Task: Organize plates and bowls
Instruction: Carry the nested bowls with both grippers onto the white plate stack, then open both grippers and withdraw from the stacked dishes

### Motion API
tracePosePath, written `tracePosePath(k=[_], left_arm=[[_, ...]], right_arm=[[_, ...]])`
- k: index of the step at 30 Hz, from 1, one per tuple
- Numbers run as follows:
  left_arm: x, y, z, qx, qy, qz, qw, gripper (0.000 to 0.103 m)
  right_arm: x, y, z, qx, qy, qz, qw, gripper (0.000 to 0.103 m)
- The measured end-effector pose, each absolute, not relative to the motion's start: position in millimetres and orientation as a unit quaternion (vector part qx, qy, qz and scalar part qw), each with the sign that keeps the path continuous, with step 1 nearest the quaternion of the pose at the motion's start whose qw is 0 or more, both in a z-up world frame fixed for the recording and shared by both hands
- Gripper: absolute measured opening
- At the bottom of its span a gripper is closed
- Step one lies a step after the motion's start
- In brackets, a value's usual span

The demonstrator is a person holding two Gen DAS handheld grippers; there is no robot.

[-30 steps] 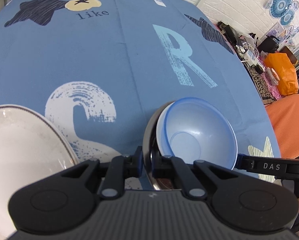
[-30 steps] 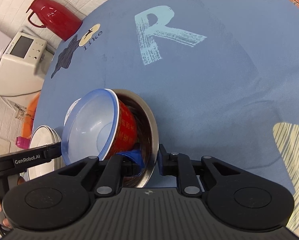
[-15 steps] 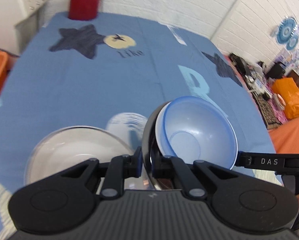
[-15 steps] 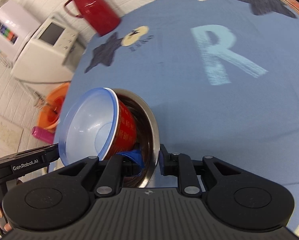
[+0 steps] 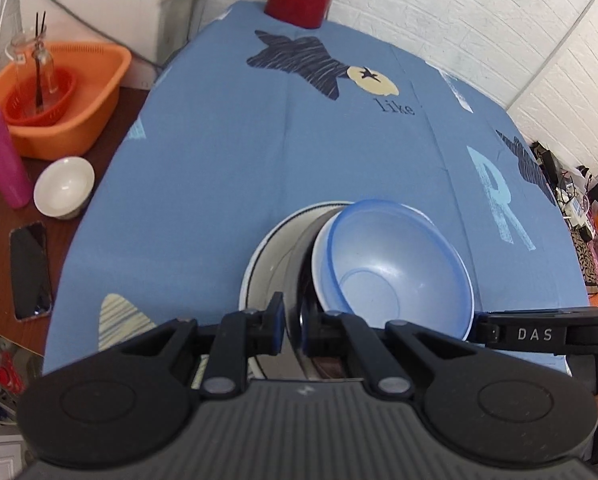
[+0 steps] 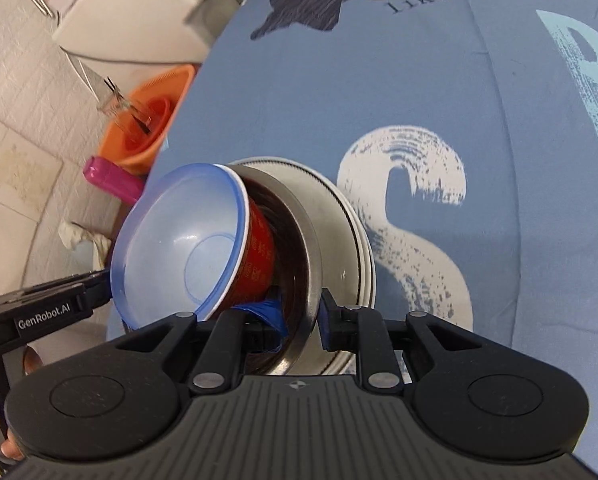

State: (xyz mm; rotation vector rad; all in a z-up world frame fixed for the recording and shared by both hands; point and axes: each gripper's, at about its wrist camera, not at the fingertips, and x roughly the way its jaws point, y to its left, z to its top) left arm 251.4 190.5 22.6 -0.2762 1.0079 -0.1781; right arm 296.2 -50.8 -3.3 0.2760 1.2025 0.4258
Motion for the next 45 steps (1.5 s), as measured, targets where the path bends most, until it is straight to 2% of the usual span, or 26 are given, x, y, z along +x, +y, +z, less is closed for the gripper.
tracePosePath(k=[5,12,15,17,20,22,25,29,34,38,42,45], left_arm=[[255,193,8,-0.143,0.481,-0.090,0.860,0.000],[258,213,0,-0.188,0.486,-0.115,0.846,0.000],[257,218,3,-0.196,0.480,-0.115,0.847,0.009],[253,220,9,-0.199,0.469,-0.116,0.853,0.022],[245,218,24,-0.179,0.441,-0.095,0.874,0.034],[238,216,33,-0.175,0.422,-0.095,0.884,0.039],[229,206,47,-0.158,0.397,-0.087,0.900,0.040],[213,177,66,-0.129,0.361,-0.093,0.919,0.052],[200,129,83,-0.099,0.334,-0.135,0.928,0.056],[195,88,86,-0.079,0.331,-0.160,0.927,0.057],[188,47,77,-0.051,0.330,-0.168,0.927,0.057],[178,19,67,-0.031,0.330,-0.177,0.927,0.058]], right_arm=[[294,-50,-12,0.124,0.560,0.192,0.796,0.000],[288,-47,-6,0.091,0.537,0.202,0.814,0.002],[283,-53,6,0.072,0.514,0.202,0.830,0.004],[280,-62,15,0.072,0.493,0.198,0.844,0.006],[274,-83,22,0.098,0.467,0.193,0.858,0.006],[270,-97,20,0.133,0.458,0.190,0.858,0.008],[261,-112,11,0.174,0.449,0.189,0.856,0.010],[248,-121,0,0.209,0.432,0.186,0.857,0.011],[233,-137,-11,0.229,0.431,0.153,0.860,0.013],[221,-147,-13,0.197,0.453,0.092,0.864,0.016],[193,-163,-13,0.175,0.430,0.078,0.882,0.017],[162,-183,-21,0.207,0.401,0.061,0.890,0.018]])
